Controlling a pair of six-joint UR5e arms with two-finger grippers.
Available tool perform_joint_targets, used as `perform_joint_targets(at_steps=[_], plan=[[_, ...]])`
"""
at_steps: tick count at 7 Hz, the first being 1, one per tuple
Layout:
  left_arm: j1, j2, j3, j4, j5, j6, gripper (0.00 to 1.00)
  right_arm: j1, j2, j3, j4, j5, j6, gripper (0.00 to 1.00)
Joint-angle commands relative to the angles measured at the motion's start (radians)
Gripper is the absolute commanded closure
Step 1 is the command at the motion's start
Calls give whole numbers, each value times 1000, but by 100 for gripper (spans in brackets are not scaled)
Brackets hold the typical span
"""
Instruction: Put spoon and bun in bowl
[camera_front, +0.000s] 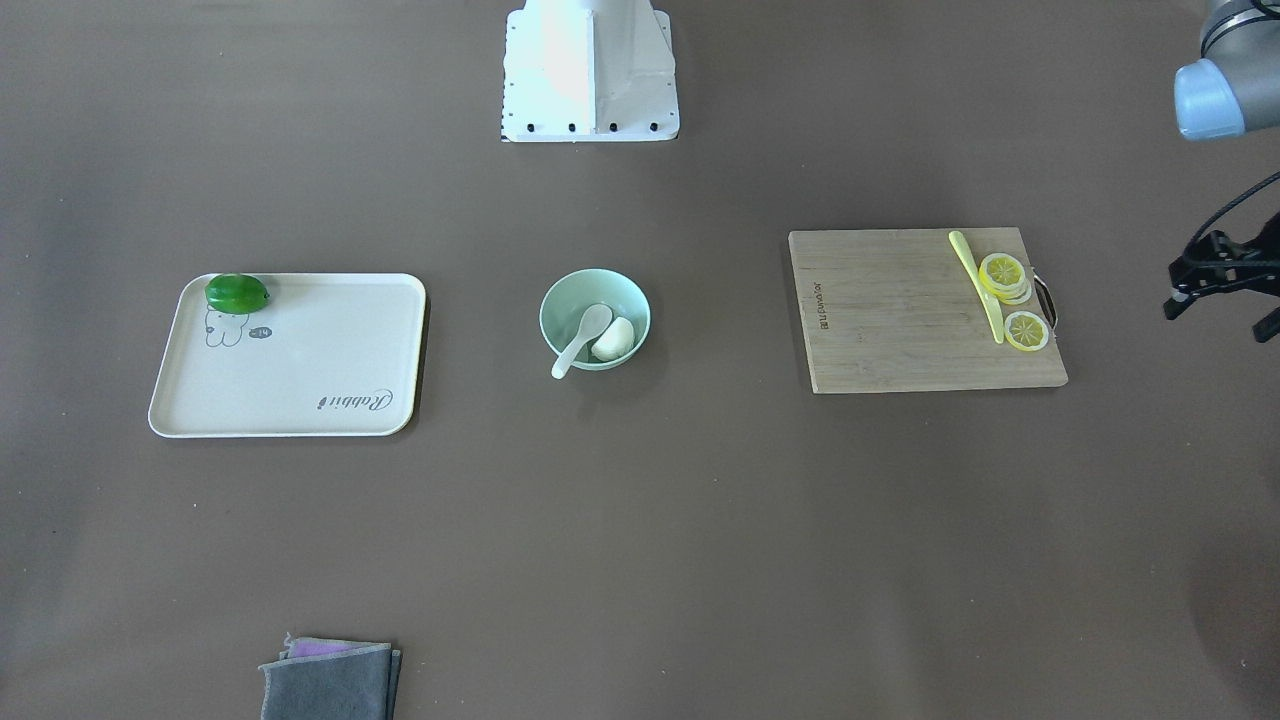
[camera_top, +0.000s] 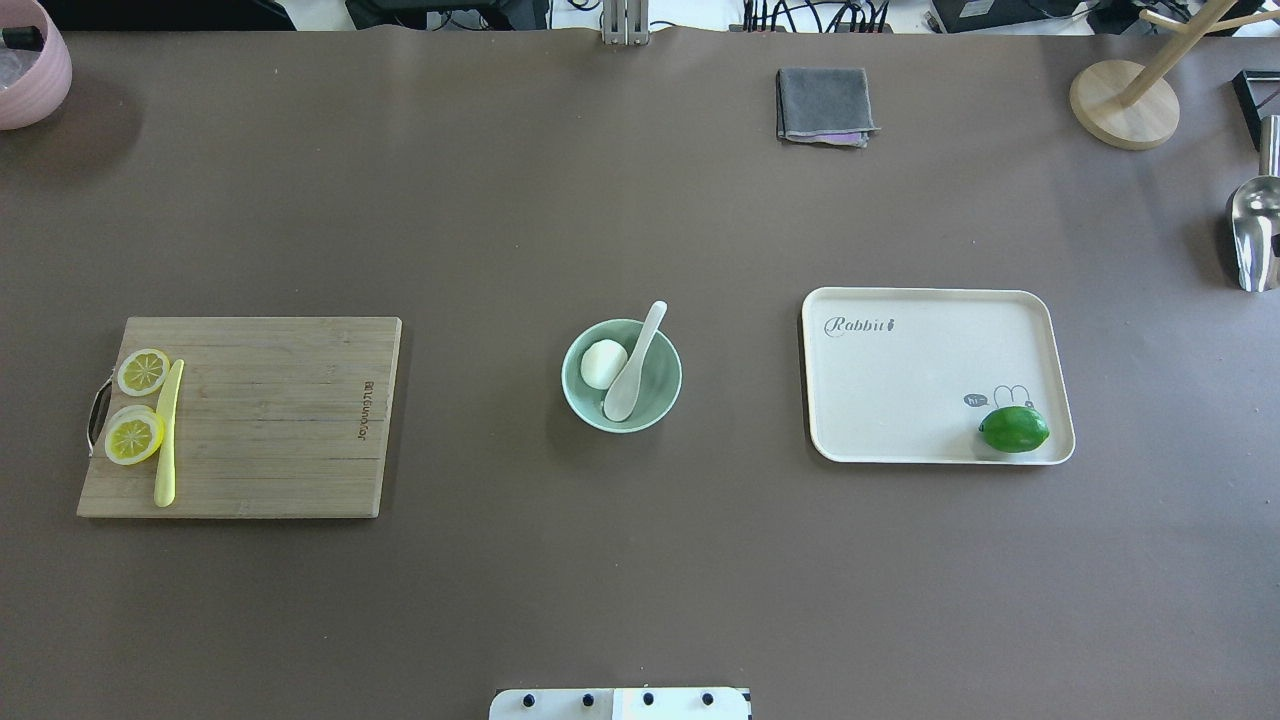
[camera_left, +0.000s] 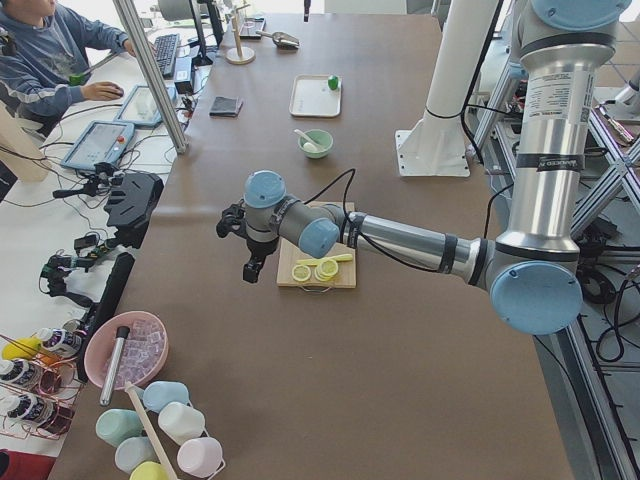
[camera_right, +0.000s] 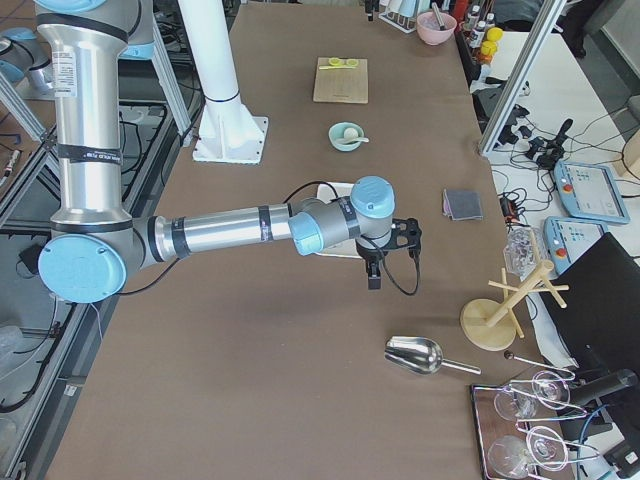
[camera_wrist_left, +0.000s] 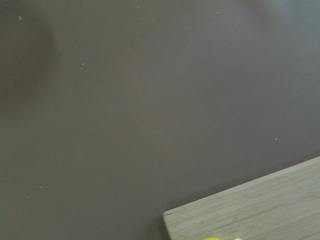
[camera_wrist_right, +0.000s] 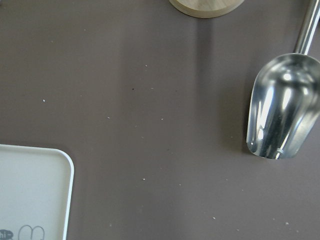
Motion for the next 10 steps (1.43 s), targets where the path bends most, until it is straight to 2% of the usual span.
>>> perform_joint_targets(at_steps=[1,2,10], plan=[[-148,11,25,85,0,220,2,96,5,3,-141,-11,-205,0],[-154,65,20,75,0,220,2,93,9,6,-142,-22,-207,0],[-151,109,19,75,-11,136,2,93,-2,13,-131,-12,-212,0]])
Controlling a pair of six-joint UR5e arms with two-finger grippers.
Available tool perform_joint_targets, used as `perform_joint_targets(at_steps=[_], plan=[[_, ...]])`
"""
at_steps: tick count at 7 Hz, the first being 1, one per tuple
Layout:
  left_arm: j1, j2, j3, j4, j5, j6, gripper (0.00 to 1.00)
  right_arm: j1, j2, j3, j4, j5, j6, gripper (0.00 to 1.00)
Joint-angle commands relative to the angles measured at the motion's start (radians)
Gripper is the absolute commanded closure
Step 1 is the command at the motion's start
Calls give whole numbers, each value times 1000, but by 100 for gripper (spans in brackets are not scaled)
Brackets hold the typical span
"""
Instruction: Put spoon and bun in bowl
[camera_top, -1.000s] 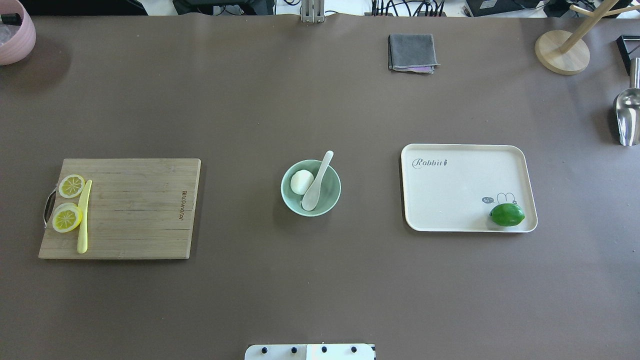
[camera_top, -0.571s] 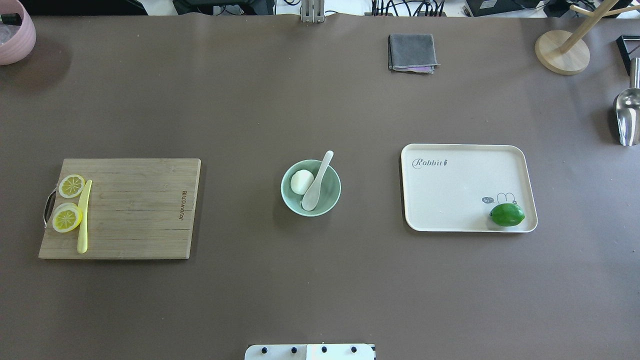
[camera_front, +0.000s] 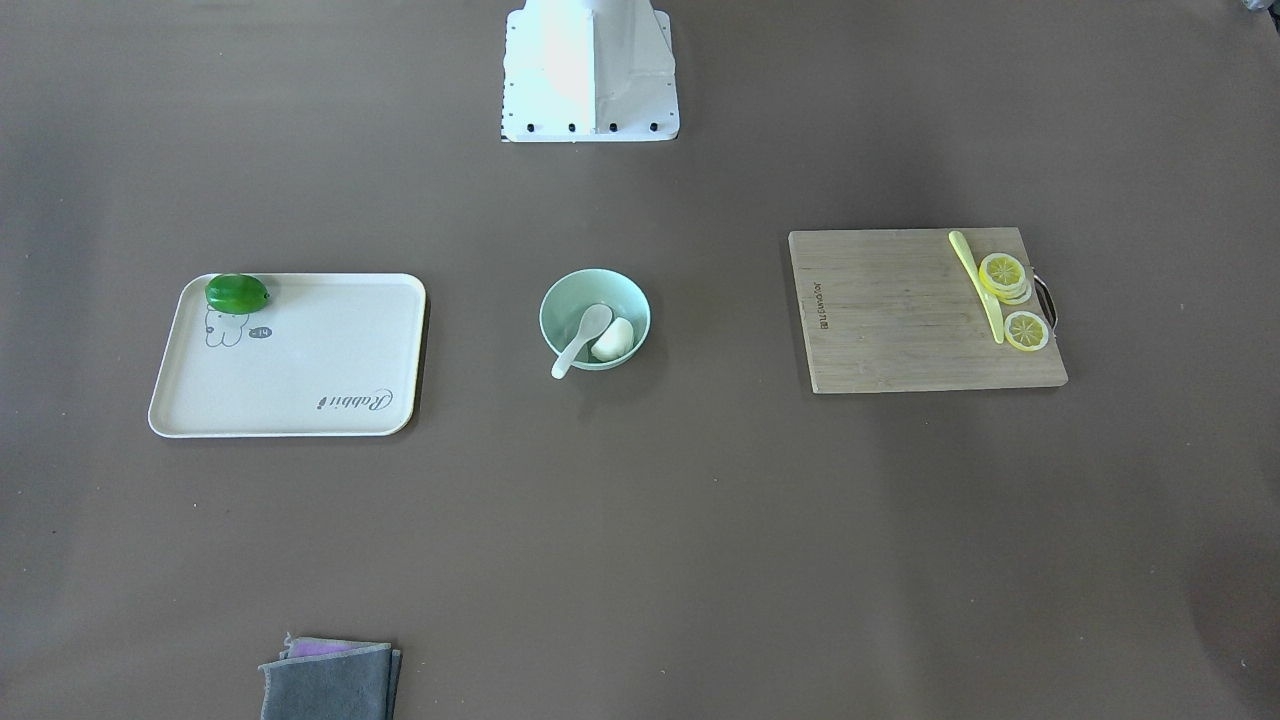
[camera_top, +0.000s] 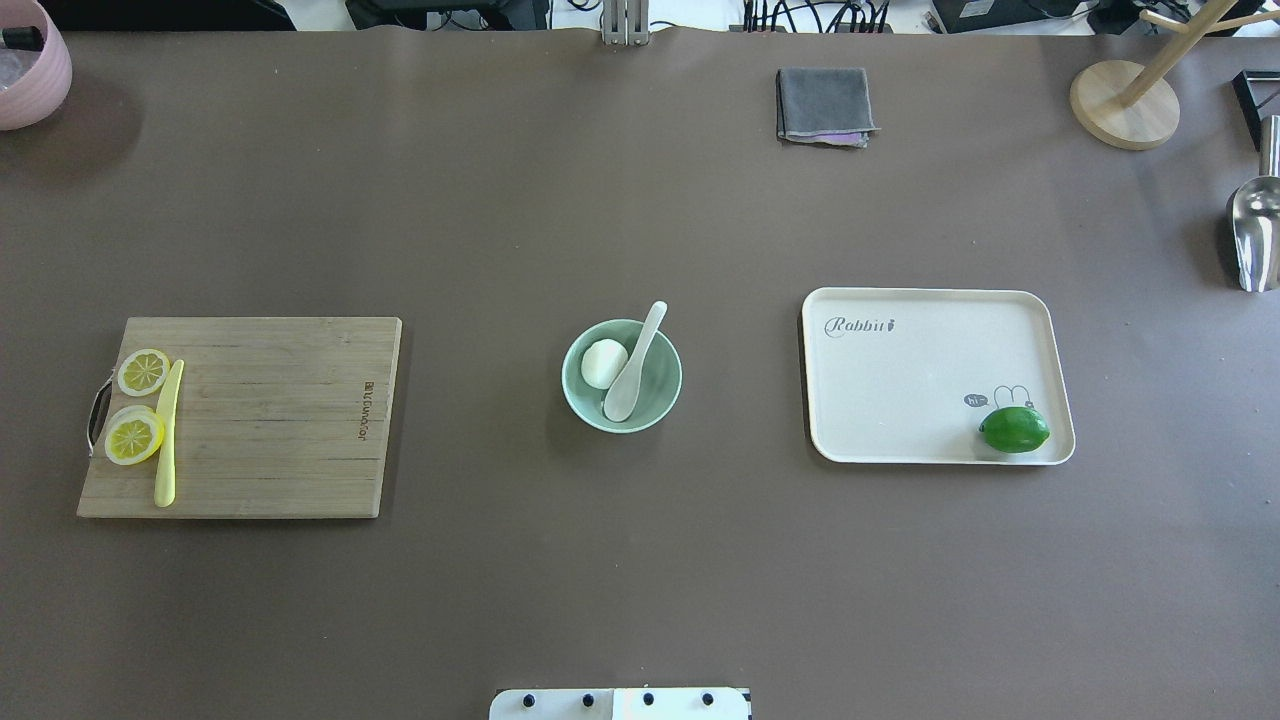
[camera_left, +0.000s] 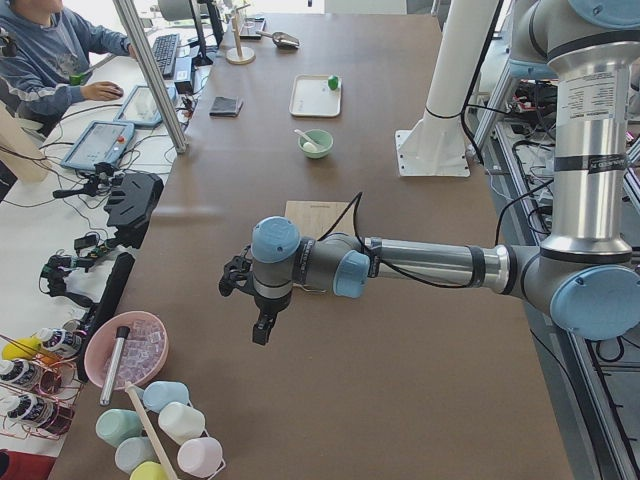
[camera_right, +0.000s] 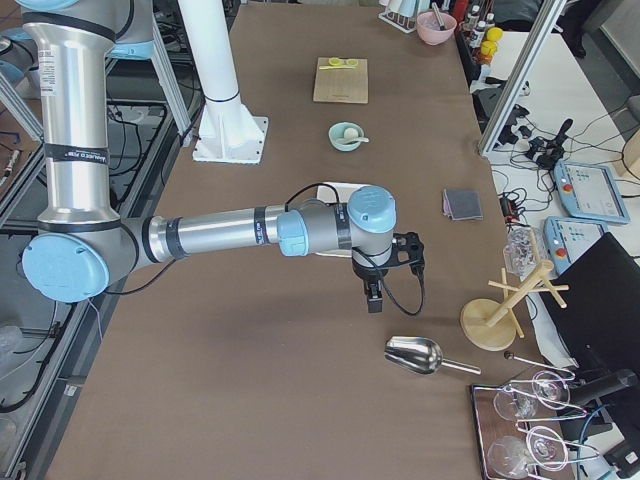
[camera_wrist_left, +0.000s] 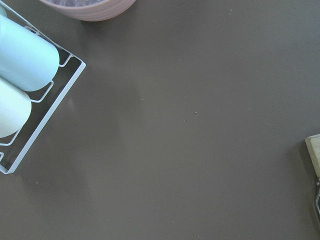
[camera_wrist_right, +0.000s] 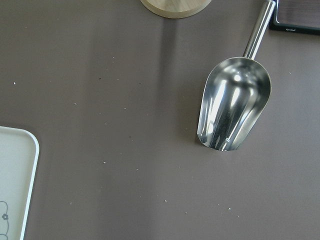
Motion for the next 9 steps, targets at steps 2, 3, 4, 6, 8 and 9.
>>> perform_joint_targets(at_steps=[2,3,4,6,8,9], plan=[[0,7,-18,3,9,-1,2,0,-2,1,3,0,0,0],[0,7,-22,3,7,-1,2,0,-2,0,3,0,2,0],[0,7,-24,3,7,0,2,0,-4,-2,3,-1,2,0],[0,7,-22,3,7,5,2,-2,-4,-7,3,-4,0,0],[-3,9,-62,3,6,6,2,-2,-2,-4,4,-4,0,0],[-3,9,-65,3,3,6,2,-2,-2,-2,4,-4,0,0]])
